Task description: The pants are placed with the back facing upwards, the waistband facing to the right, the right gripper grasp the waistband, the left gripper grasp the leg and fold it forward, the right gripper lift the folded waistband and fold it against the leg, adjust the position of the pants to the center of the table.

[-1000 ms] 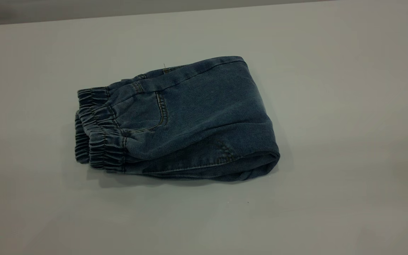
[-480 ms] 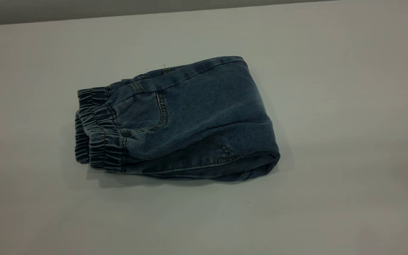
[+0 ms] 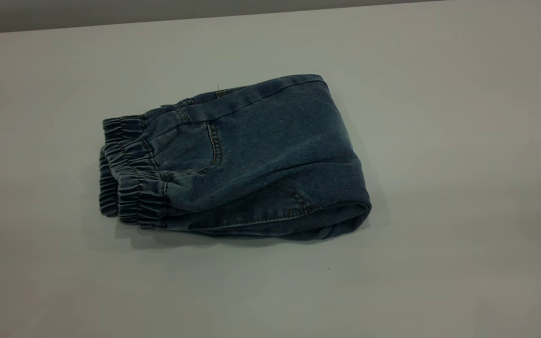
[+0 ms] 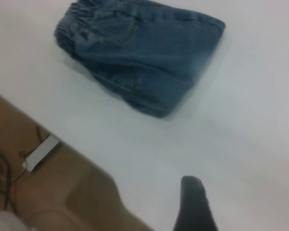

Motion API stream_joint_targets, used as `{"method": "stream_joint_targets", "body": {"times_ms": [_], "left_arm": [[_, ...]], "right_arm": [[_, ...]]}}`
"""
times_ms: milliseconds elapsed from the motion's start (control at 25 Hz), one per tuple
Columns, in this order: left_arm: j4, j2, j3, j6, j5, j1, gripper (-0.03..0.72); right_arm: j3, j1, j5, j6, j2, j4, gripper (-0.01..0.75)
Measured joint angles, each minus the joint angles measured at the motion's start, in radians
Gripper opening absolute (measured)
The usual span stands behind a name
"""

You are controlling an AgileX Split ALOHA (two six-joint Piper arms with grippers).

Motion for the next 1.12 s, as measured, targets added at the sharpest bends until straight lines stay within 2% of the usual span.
{"method": "stream_joint_targets", "body": {"times_ms": [80, 400, 560, 840, 1120], "left_arm": [[0.008, 0.0, 0.0, 0.0, 0.017, 0.0, 0.239], [-0.001, 0.0, 0.0, 0.0, 0.018, 0.0, 0.239], [-0.001, 0.0, 0.0, 0.0, 0.022, 0.0, 0.239], [-0.001, 0.0, 0.0, 0.0, 0.047, 0.009, 0.239], [-0.001, 0.0, 0.0, 0.001, 0.047, 0.16, 0.239]], "right_arm": [[0.0, -0.06, 0.0, 0.0, 0.0, 0.0, 0.405], [0.0, -0.395, 0.0, 0.0, -0.018, 0.0, 0.405], [0.0, -0.51, 0.0, 0.0, -0.097, 0.0, 0.405], [0.0, -0.591, 0.003, 0.0, -0.14, 0.0, 0.405], [0.0, -0.594, 0.002, 0.0, -0.139, 0.0, 0.405]]}}
